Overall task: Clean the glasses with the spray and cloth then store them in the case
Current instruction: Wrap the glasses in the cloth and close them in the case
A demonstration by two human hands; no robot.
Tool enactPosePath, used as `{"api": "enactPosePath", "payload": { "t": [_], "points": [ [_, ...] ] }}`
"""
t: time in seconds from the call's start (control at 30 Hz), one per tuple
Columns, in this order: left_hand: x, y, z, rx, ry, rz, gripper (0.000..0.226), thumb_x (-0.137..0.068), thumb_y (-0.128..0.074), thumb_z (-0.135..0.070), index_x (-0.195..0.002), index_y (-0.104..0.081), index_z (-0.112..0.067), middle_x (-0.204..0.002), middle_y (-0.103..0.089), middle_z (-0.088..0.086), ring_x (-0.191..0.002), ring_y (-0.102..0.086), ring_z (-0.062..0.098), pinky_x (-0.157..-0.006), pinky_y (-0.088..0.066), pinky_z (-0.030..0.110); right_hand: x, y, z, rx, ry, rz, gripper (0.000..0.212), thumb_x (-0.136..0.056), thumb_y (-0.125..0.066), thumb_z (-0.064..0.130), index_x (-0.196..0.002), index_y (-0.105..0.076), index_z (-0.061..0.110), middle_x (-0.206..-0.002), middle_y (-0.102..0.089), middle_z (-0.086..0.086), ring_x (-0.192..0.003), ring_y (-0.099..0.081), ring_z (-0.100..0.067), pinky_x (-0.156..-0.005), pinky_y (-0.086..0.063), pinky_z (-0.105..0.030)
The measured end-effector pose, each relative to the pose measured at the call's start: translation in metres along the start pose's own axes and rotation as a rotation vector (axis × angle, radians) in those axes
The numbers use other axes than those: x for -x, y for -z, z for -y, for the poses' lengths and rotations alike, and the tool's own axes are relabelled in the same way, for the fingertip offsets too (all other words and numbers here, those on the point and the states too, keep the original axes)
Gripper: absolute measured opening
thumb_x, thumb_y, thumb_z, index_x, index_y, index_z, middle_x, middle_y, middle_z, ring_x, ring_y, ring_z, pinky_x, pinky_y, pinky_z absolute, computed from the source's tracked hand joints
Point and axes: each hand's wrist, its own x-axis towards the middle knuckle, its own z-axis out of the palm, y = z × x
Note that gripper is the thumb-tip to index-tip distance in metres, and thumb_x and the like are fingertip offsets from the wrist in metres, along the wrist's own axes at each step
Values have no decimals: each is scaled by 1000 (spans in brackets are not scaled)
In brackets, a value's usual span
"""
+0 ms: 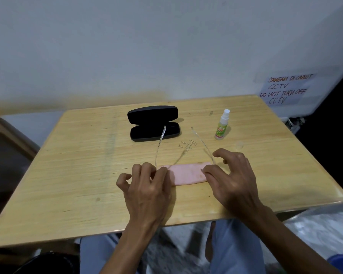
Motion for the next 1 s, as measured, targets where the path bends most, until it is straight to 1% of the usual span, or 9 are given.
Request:
{"api": "enactPosePath", "payload": {
  "t": [0.17, 0.27, 0.37, 0.53, 0.6, 0.7, 0.8, 0.9, 1.0],
  "points": [
    [-3, 15, 10, 233, 115, -69, 2, -79, -76, -20, -80, -74, -19, -73, -58, -1, -71, -59, 23, -78, -31, 46, 4, 12, 5, -189, -272, -38, 16, -79, -79, 9, -92, -72, 3, -102, -64, -16, -92, -58, -29, -77, -50, -37],
    [-10, 24, 22, 401, 296, 111, 16, -78, -73, -34, -93, -73, -27, -84, -55, -9, -85, -60, 18, -83, -32, 45, 3, 17, 2, -323, -462, 13, 29, -82, -75, 21, -108, -73, 10, -106, -62, -5, -100, -57, -20, -85, -47, -27],
    [-17, 26, 29, 541, 328, 286, 21, -79, -63, -52, -97, -69, -43, -92, -56, -14, -97, -54, 10, -88, -28, 40, 1, 15, -4, -457, -556, 99, 25, -86, -71, 29, -109, -77, 19, -104, -63, 3, -102, -60, -16, -82, -44, -17],
    [-25, 21, 32, 558, 389, 365, 1, -84, -71, -42, -83, -72, -41, -95, -57, -17, -103, -49, 3, -87, -17, 31, -4, 11, -5, -589, -613, 159, 15, -91, -71, 29, -100, -79, 21, -101, -65, 5, -98, -60, -6, -78, -38, -6],
    [-25, 19, 31, 574, 423, 368, 6, -84, -72, -37, -87, -73, -32, -94, -60, -24, -104, -46, -6, -89, -17, 32, -7, 10, -6, -577, -595, 193, 11, -90, -71, 25, -97, -78, 21, -101, -65, 5, -98, -60, -6, -79, -38, -7],
    [-24, 17, 29, 575, 414, 371, 19, -84, -71, -37, -93, -73, -21, -100, -50, -45, -105, -39, -17, -86, -14, 27, -12, 7, -9, -516, -481, 241, 8, -90, -72, 17, -95, -78, 18, -100, -63, 4, -99, -57, -16, -83, -45, -24],
    [-25, 18, 27, 549, 392, 352, 4, -83, -72, -36, -80, -72, -35, -99, -51, -31, -102, -40, -14, -78, -12, 20, -13, 1, -4, -369, -300, 324, 13, -92, -64, 27, -91, -76, 22, -105, -59, 6, -92, -46, -11, -73, -45, -36],
    [-27, 22, 25, 513, 348, 359, 14, -82, -73, -36, -76, -66, -46, -98, -51, -21, -97, -43, -3, -79, -11, 21, -12, -6, 3, -230, -163, 394, 27, -91, -49, 37, -88, -74, 26, -110, -59, 5, -88, -42, -12, -68, -41, -35],
    [-29, 23, 25, 480, 309, 363, 8, -81, -74, -36, -78, -71, -43, -95, -49, -18, -96, -43, 6, -82, -10, 25, -10, -8, 1, -238, -145, 399, 25, -90, -51, 38, -86, -75, 29, -110, -58, 4, -89, -40, -11, -67, -40, -35]
  ]
}}
